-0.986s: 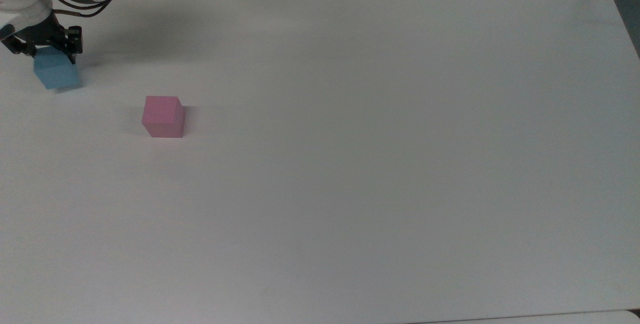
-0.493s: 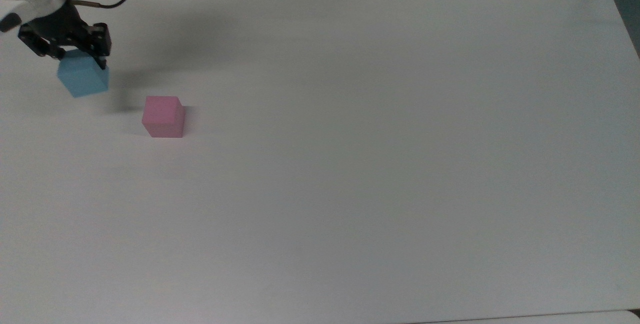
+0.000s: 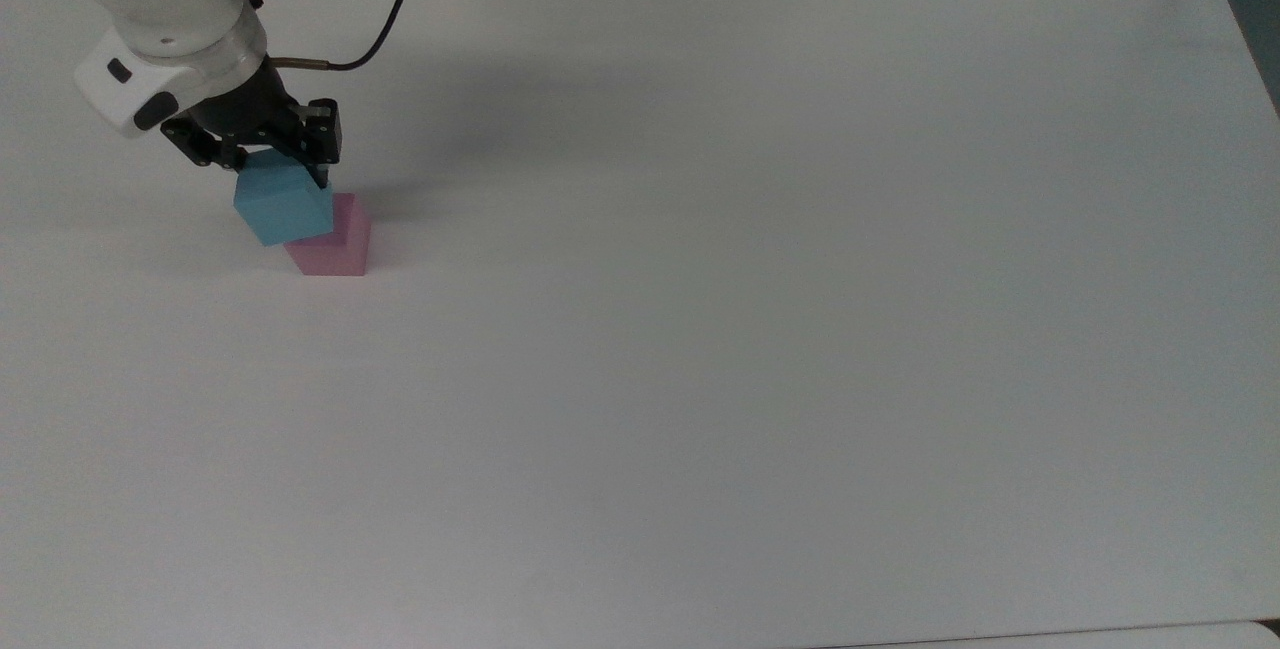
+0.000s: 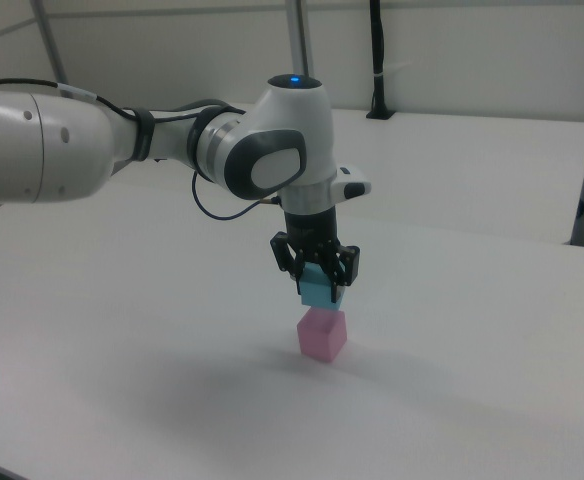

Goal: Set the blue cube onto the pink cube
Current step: 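Lower the blue cube onto the pink cube's top face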

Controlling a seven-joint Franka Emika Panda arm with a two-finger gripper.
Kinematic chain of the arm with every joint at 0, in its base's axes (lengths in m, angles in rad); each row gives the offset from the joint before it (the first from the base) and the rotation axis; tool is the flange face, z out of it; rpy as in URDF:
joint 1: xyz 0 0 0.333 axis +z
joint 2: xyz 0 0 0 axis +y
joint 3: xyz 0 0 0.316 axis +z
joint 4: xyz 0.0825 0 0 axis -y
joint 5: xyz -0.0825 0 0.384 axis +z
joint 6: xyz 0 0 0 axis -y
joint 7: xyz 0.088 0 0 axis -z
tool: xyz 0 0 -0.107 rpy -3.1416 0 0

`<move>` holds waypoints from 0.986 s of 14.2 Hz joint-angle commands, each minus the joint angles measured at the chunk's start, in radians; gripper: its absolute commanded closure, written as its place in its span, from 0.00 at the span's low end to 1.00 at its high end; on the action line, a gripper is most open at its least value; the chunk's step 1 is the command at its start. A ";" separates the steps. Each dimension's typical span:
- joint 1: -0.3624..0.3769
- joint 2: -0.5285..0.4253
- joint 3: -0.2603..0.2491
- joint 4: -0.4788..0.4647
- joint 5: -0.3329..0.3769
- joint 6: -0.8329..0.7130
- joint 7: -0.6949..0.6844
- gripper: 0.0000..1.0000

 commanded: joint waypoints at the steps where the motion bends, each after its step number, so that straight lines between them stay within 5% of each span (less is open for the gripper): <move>1: 0.003 -0.008 0.004 -0.009 -0.005 -0.025 0.015 0.71; 9: 0.006 -0.002 0.038 -0.058 -0.111 -0.028 0.009 0.64; 10: 0.006 0.000 0.038 -0.058 -0.111 -0.028 0.017 0.47; 11: 0.005 0.000 0.038 -0.058 -0.111 -0.028 0.024 0.07; 14: 0.003 -0.003 0.038 -0.053 -0.110 -0.037 0.029 0.00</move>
